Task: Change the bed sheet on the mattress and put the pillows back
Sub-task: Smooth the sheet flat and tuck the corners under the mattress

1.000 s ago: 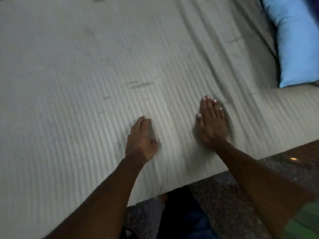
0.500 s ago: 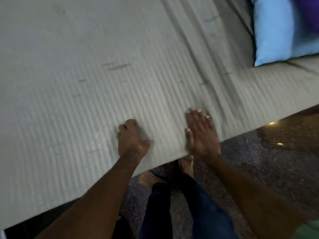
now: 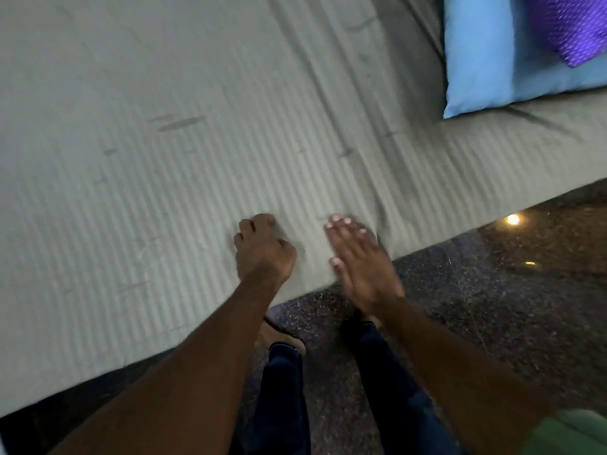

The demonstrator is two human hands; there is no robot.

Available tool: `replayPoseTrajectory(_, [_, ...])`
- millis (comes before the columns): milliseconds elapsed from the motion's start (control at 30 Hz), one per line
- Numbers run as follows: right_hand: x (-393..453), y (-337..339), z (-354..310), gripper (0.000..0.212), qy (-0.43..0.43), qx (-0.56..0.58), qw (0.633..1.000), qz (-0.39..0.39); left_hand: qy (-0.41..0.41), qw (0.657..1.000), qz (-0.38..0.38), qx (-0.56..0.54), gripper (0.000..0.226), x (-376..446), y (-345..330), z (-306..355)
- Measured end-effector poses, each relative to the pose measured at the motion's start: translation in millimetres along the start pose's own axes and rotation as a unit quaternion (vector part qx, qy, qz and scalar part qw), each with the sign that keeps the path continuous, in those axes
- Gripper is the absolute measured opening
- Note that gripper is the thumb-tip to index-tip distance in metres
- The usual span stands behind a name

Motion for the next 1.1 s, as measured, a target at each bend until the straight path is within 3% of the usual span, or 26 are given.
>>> replayPoseTrajectory(100, [-16,17,62,0.062,-0.121,0.015,0.992,0.026,0.006,0.996,-0.015,0.09,0.058,-5,-2,15])
replayPoseTrajectory(200, [-7,24,60,0.061,-0.22,0.045,0.972,0.068,-0.069,0.994,-0.002,0.082,0.05,-12,-8,49])
replayPoseTrajectory(300, [11,13,11,0.064,-0.096,0.12,0.988,0.031,-0.139,0.99,0.0,-0.001,0.032,-20,-26,85])
replayPoseTrajectory(367, [4,3,3,0.072,-0.003,0.082,0.997,-0.004,-0.096,0.995,0.004,-0.024,0.029,-21,-37,91])
replayPoseTrajectory(433, [-4,4,36,0.067,0.042,0.015,0.999,0.002,-0.063,0.998,0.001,0.029,0.037,-22,-45,89])
replayPoseTrajectory(567, [-11,25,133,0.063,-0.024,-0.022,0.999,0.025,-0.069,0.984,-0.005,0.165,0.056,-19,-50,104])
replayPoseTrajectory(667, [-12,38,169,0.06,-0.103,0.033,0.991,0.082,-0.139,0.977,-0.017,0.159,0.05,-18,-61,136])
replayPoseTrajectory(733, [-17,53,194,0.054,-0.268,0.07,0.946,0.166,-0.164,0.979,-0.037,0.115,0.046,-20,-71,153])
replayPoseTrajectory(833, [-49,70,235,0.056,-0.56,0.118,0.783,0.242,-0.129,0.984,-0.039,0.117,0.048,-21,-81,163])
replayPoseTrajectory(867, [-57,74,240,0.06,-0.592,0.139,0.753,0.251,-0.119,0.983,-0.032,0.137,0.05,-21,-83,164])
replayPoseTrajectory(933, [-61,71,246,0.062,-0.594,0.209,0.737,0.245,-0.121,0.978,-0.016,0.168,0.051,-24,-87,171])
replayPoseTrajectory(1033, [-59,54,248,0.047,-0.595,0.301,0.696,0.266,-0.172,0.969,-0.015,0.179,0.048,-32,-95,188])
replayPoseTrajectory(1100, [-59,53,248,0.038,-0.59,0.283,0.703,0.28,-0.202,0.962,-0.031,0.18,0.048,-37,-102,202])
Point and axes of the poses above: each hand's wrist, its own x-axis towards the middle knuckle, its own y-axis out of the back of the hand, z = x × y, the point moved 5 cm from there along x, towards the middle knuckle, and after that the axes turned 2 degrees about -x, right-handed, at the moved point
